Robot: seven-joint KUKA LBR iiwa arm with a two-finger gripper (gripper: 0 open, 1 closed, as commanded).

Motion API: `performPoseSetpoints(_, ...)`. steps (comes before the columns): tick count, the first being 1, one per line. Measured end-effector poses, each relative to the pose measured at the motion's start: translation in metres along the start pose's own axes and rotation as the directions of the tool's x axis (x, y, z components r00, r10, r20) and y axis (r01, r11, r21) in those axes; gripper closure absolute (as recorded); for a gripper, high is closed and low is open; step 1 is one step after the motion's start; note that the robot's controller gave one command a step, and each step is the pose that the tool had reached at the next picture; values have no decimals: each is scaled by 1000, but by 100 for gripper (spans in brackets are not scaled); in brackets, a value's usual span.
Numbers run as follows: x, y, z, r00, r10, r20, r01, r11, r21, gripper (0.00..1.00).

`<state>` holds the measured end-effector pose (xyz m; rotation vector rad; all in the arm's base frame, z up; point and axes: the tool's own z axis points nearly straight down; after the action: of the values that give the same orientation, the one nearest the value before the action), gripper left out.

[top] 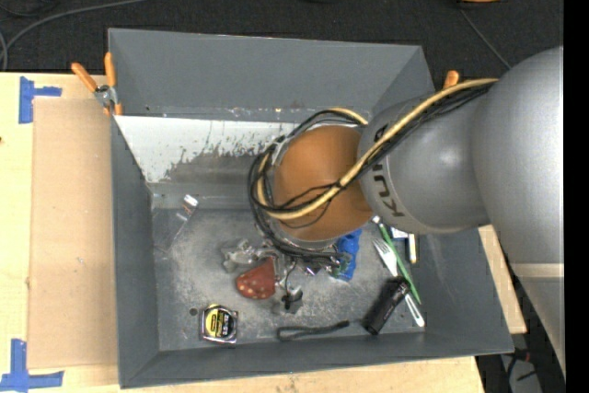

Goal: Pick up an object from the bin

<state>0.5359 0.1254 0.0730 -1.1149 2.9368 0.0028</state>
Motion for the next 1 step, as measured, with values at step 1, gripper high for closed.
performPoseSetpoints(1,8,-13,2,979,202,0,-202,979,-2,100)
